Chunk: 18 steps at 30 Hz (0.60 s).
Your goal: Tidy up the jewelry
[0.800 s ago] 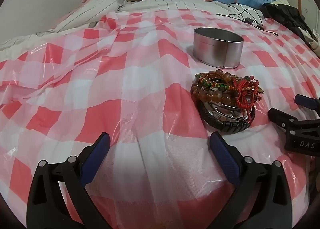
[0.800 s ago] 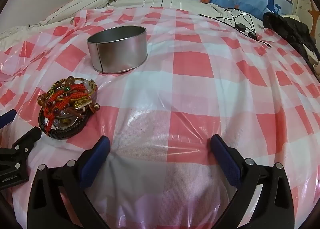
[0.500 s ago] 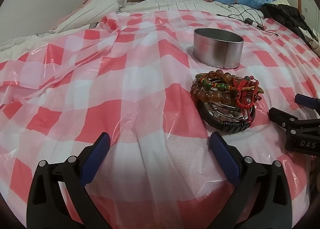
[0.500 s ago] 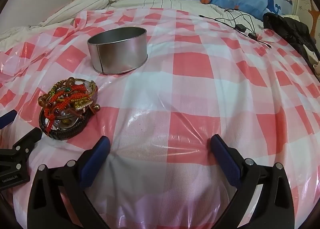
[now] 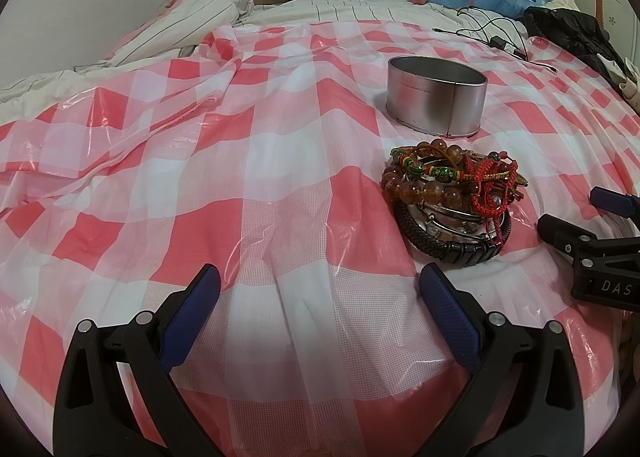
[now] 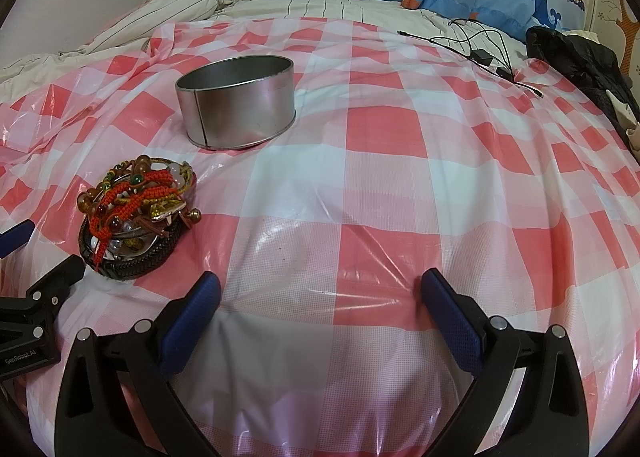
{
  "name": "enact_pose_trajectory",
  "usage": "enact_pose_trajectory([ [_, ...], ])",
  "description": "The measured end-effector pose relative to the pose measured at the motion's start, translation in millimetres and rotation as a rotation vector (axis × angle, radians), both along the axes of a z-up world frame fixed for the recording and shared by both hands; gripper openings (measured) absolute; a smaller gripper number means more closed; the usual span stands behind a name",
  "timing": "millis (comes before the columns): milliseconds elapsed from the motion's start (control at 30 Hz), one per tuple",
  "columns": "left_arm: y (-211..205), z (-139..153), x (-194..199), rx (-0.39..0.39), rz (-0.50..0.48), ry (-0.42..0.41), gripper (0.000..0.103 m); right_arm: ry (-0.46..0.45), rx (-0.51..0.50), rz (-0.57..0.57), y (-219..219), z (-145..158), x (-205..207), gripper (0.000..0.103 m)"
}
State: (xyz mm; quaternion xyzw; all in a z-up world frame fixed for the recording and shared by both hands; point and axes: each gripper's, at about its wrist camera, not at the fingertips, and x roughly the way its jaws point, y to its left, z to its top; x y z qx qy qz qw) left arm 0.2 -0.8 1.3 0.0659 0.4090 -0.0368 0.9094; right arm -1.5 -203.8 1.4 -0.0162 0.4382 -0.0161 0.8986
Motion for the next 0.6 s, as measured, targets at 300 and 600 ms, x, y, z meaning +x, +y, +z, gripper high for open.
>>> enact_pose_trajectory([
  [300,-3.0,-1.0,-1.0,-0.013,0.0,0.006,0.096,-0.001,0.0,0.0,0.4,0.1,0.1,0.096],
  [600,-2.5,-1.0,-0.6,-0.014,0.0,0.006,0.096,-0.002,0.0,0.0,0.6,0.2,0.2,0.096],
])
